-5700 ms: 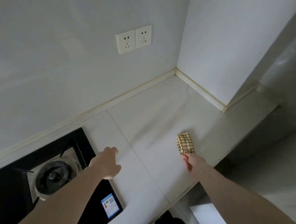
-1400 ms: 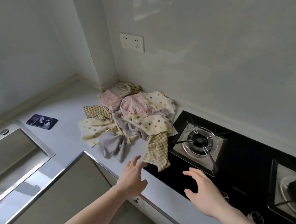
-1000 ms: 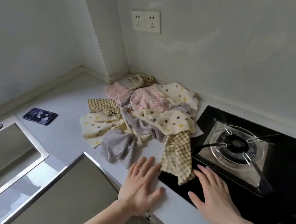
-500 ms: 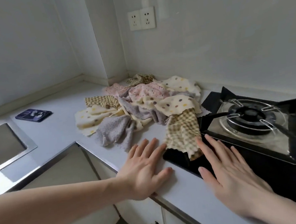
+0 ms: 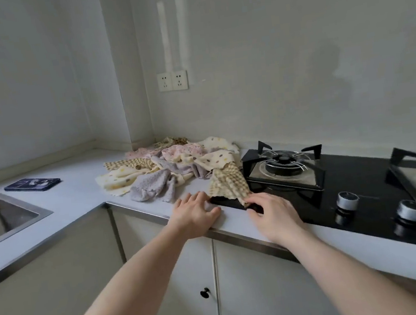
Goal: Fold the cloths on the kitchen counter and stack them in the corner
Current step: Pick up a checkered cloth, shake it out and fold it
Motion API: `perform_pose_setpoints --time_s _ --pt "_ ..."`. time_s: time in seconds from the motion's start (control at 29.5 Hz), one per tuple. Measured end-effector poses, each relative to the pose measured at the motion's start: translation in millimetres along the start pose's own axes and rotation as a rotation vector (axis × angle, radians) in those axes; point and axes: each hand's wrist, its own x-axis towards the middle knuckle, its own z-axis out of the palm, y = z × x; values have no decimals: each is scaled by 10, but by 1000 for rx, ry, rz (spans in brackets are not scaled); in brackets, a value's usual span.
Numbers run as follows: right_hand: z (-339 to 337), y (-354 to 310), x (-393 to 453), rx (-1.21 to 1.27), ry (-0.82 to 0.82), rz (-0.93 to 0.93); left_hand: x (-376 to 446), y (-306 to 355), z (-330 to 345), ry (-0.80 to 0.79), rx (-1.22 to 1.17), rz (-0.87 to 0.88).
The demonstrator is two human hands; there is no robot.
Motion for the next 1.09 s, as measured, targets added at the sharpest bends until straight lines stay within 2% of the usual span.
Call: perform_pose_setpoints --time_s 0.34,0.51,0.71,0.85,0.95,1.09 --pt "-93 -62 -155 87 122 49 -76 20 67 117 -78 -23" --pt "-101 -75 -148 59 135 39 -77 55 10 100 -63 2" --pt "-138 -120 -194 16 140 24 -138 260 2 334 -99 -26" --pt "-166 -94 -201 16 153 65 -153 365 -44 453 -100 27" --pt "-183 -70 -199 131 170 162 -166 513 -274 521 -214 18" --pt "-313 -95 -243 492 161 292 -166 771 -807 561 -288 48"
